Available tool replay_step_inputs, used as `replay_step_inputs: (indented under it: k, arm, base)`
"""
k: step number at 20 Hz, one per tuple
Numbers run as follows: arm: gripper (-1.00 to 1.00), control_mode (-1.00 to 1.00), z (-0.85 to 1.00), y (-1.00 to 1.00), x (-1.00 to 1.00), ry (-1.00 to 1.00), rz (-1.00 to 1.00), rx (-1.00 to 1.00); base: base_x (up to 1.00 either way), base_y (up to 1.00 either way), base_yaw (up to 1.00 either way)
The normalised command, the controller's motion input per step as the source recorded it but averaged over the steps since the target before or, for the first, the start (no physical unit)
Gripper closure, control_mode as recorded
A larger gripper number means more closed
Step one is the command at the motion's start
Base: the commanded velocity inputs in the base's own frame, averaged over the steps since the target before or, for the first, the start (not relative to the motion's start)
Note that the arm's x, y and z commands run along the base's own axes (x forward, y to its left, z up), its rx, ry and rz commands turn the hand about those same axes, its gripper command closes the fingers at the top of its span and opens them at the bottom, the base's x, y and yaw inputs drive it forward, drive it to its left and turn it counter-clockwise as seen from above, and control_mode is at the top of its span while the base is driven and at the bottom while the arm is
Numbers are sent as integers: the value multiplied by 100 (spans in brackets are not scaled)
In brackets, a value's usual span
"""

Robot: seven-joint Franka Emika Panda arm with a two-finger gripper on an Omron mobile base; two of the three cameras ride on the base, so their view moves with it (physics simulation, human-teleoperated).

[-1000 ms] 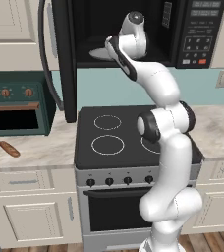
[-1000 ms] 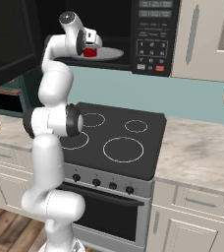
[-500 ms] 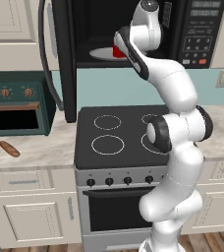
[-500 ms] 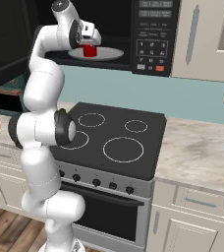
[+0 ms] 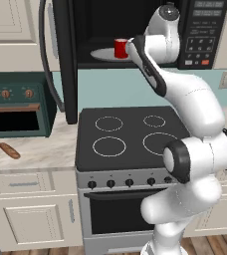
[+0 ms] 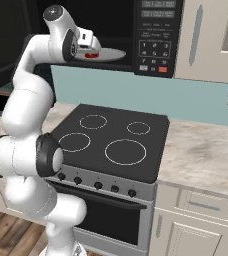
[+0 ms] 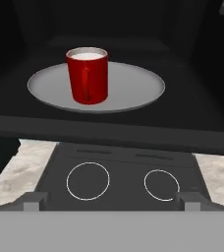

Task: Pick the mug from the counter and place it inside the microwave. Then close the microwave.

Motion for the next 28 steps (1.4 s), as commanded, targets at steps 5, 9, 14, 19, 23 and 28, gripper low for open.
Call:
replay_step_inputs:
  k: [5, 9, 14, 19, 23, 28]
  arm:
    - [-100, -100, -4, 0, -70, -2, 0, 0]
    - [-100, -100, 11, 0, -63, -3, 0, 0]
    - [-100, -100, 6, 0, -63, 0, 0, 0]
    - [-100, -100, 19, 0, -61, 0, 0, 0]
    - [-100, -100, 21, 0, -61, 0, 0, 0]
    - [-100, -100, 9, 0, -66, 0, 0, 0]
  base:
    - [0, 0, 0]
    - [0, 0, 0]
    - [0, 0, 0]
    - [0, 0, 0]
    - [0, 0, 0]
    - [0, 0, 0]
